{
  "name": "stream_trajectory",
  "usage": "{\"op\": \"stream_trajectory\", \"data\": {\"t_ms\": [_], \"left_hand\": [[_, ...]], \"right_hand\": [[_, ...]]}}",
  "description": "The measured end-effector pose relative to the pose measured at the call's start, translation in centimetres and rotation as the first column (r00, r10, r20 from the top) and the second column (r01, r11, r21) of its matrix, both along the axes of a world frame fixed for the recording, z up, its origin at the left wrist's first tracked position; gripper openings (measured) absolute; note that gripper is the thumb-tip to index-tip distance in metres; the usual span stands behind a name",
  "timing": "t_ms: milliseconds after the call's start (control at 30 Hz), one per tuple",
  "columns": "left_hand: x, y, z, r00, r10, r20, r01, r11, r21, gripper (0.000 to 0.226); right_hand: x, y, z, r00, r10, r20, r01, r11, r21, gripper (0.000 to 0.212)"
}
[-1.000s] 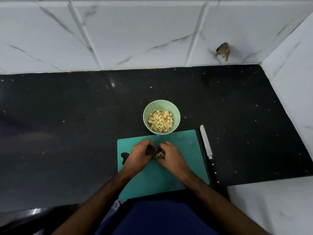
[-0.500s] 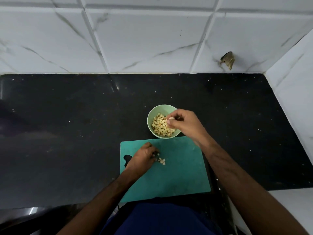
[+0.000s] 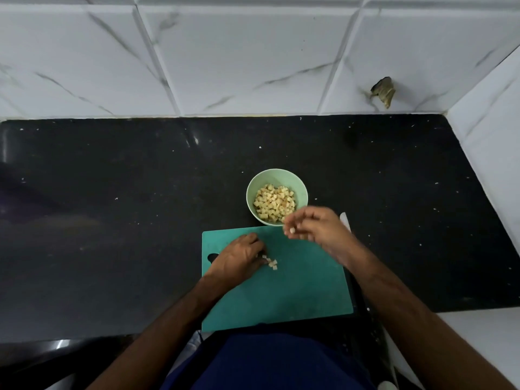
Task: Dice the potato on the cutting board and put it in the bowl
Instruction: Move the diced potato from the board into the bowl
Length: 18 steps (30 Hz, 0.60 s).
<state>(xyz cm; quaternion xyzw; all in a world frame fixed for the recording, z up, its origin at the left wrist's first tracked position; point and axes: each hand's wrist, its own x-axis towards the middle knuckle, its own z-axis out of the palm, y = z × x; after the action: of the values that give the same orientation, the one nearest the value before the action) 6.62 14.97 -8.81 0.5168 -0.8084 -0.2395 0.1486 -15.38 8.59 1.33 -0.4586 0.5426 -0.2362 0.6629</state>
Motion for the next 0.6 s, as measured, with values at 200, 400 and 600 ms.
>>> {"op": "stream_trajectory", "data": {"t_ms": [200, 400, 600], "left_hand": [[-0.8, 0.2, 0.3, 1.0, -0.009, -0.021, 0.009, 1.0, 0.014, 0.012], [-1.6, 0.8, 0.2, 0.977, 0.164, -0.14, -0.145, 0.98, 0.137, 0.012], [-1.5, 1.2, 0.7, 0.926, 0.309, -0.216, -0.257, 0.937, 0.237, 0.02]], "right_hand": [[1.0, 5.8, -7.2, 0.669, 0.305, -0.678, -0.534, 0.831, -0.152, 0.047], [4.1, 6.9, -8.1, 0.716, 0.193, -0.671, -0.474, 0.839, -0.265, 0.029], [4.2, 6.5, -8.0, 0.721, 0.201, -0.663, -0.492, 0.822, -0.286, 0.016]]}}
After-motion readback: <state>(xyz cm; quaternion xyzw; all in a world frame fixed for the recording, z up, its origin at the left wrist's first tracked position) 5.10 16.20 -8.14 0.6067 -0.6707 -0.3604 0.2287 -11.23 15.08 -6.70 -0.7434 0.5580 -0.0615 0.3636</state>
